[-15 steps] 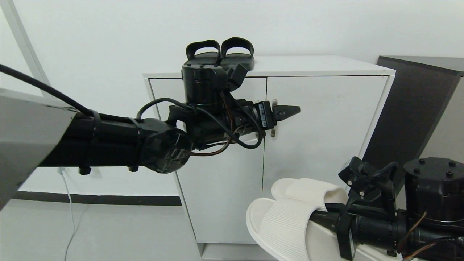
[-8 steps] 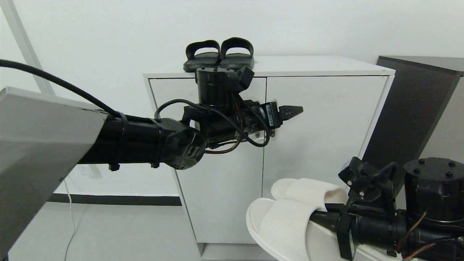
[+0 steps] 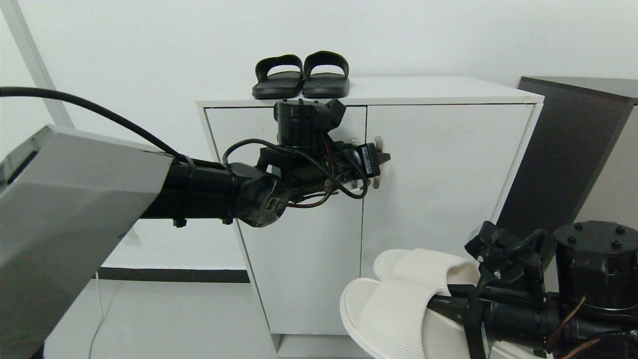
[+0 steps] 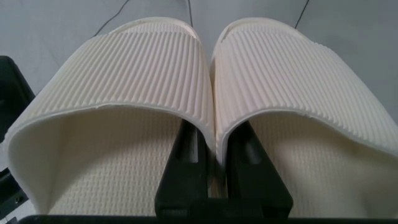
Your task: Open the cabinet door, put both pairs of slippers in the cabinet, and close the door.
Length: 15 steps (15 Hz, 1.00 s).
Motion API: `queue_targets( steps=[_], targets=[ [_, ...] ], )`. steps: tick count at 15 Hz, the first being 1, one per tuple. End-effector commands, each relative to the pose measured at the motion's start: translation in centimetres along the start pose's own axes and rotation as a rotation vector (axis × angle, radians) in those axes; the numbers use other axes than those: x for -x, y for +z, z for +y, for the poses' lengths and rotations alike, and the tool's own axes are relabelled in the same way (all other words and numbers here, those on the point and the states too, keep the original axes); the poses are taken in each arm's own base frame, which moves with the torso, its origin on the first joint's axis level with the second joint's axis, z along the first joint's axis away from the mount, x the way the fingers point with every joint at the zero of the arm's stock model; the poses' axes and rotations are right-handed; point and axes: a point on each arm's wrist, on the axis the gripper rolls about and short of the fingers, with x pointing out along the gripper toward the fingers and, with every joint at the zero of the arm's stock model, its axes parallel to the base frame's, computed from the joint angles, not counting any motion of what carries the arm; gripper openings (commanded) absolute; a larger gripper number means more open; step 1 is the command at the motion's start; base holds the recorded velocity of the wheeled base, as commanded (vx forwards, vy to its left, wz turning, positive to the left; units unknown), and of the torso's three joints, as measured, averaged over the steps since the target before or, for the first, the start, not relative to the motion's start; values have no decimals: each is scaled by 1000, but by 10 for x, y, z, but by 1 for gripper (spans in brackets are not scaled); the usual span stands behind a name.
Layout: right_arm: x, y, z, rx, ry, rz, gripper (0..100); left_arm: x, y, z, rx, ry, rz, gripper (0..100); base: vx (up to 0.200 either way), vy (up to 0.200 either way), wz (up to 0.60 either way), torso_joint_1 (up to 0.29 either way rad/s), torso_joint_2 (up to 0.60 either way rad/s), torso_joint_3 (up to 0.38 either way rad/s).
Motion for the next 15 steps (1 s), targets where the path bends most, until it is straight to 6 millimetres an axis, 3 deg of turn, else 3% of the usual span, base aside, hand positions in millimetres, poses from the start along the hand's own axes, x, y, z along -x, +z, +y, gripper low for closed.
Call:
queue_targets(
  steps=[1,8,11,15],
  targets=[
    [1,-2,1,4,2,5,0,9,-1,-4,2,-2,10,0,0,0,0,0,0,0],
    [8,-9,7,35,64,17,0,55,-3,-36,1,-46,47,0,0,0,0,0,0,0],
    [9,-9,7,35,64,17,0,72,-5,-39,-4,-50,38,0,0,0,0,0,0,0],
    [8,-10,8,37,68,20,0,67,-6,-21,5,-14,24,0,0,0,0,0,0,0]
  ],
)
